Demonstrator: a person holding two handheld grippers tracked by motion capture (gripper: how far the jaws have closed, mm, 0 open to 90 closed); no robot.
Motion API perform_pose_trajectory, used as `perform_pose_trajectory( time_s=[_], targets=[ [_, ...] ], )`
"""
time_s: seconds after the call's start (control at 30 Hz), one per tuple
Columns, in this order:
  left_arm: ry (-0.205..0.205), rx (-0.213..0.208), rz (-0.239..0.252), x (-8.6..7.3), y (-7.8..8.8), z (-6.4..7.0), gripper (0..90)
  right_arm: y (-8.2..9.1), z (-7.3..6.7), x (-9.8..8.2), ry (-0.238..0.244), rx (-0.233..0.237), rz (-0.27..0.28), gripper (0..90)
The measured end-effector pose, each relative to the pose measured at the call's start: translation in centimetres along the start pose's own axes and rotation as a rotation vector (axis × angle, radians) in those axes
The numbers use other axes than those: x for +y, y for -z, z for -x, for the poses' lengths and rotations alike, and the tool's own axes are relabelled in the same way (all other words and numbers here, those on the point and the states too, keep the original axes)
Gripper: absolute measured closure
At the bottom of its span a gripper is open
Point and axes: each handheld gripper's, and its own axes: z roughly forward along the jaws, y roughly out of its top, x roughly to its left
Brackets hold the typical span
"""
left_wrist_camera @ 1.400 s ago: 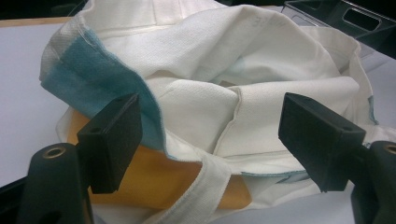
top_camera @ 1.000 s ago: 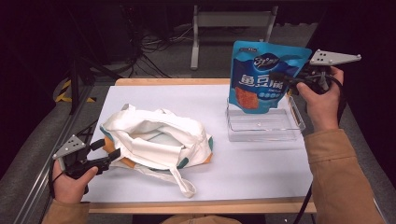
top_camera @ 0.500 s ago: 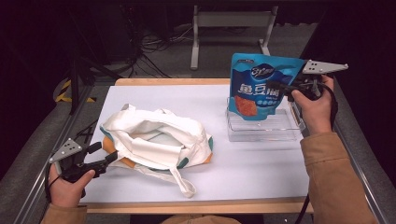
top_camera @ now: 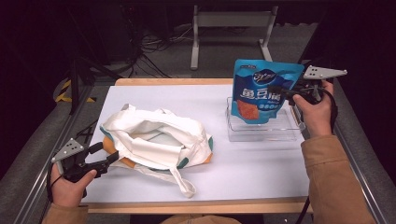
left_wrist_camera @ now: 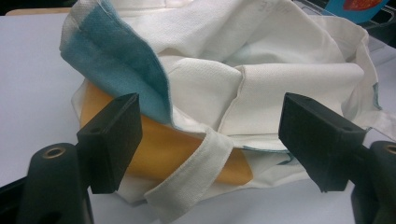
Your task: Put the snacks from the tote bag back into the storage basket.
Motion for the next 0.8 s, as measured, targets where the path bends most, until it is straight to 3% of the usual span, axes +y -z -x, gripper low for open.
perform_pose_trajectory(
  time_s=[0.8],
  targets=[
    [-0.012,0.002,-0.013,0.0,-0.4,0.2,22.1,-1.2,0.7,-3.6,-0.023,0.048,-0.028,89.2]
  ],
)
